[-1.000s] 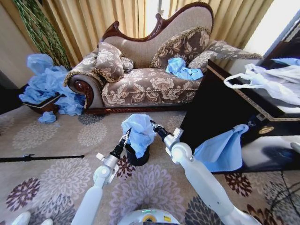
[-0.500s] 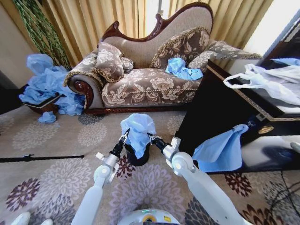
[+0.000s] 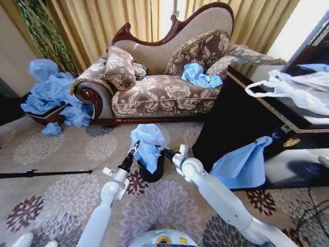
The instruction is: Place a garbage bag over the trash bin.
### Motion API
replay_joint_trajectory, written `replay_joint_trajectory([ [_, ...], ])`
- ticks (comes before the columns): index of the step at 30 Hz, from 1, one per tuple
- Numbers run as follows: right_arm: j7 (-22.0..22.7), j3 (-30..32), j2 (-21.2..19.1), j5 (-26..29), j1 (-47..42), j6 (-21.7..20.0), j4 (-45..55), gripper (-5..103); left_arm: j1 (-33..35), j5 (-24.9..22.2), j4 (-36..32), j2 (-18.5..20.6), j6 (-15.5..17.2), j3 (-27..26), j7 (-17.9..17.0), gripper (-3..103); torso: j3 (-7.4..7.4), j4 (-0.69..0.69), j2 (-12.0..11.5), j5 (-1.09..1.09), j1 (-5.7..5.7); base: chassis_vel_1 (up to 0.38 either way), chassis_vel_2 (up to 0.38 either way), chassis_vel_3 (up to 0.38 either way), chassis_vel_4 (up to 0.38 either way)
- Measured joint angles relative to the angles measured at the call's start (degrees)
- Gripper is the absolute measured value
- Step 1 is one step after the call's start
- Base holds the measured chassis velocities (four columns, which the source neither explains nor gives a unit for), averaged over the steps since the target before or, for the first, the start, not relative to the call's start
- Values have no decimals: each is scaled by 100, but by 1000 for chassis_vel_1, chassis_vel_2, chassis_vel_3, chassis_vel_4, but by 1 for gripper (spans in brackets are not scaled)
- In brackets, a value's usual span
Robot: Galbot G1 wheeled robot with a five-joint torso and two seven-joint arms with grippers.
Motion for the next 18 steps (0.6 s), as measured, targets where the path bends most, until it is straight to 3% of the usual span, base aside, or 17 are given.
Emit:
replay_joint_trajectory([
  [6,-103,-242,155,150,486,-119,-620,0,67,17,-19,-11,46,-27,139,0,0,0,0,0,0,0,0,0,0],
  [13,-343,-1086,355,731,1525,-554,-1504,0,142,109,-31,-46,116,-61,366,0,1,-1,0,0,0,0,0,0,0],
  [18,-373,-1877,748,1182,2203,-1161,-2216,0,158,161,-99,-48,183,-103,565,0,0,1,0,0,0,0,0,0,0],
])
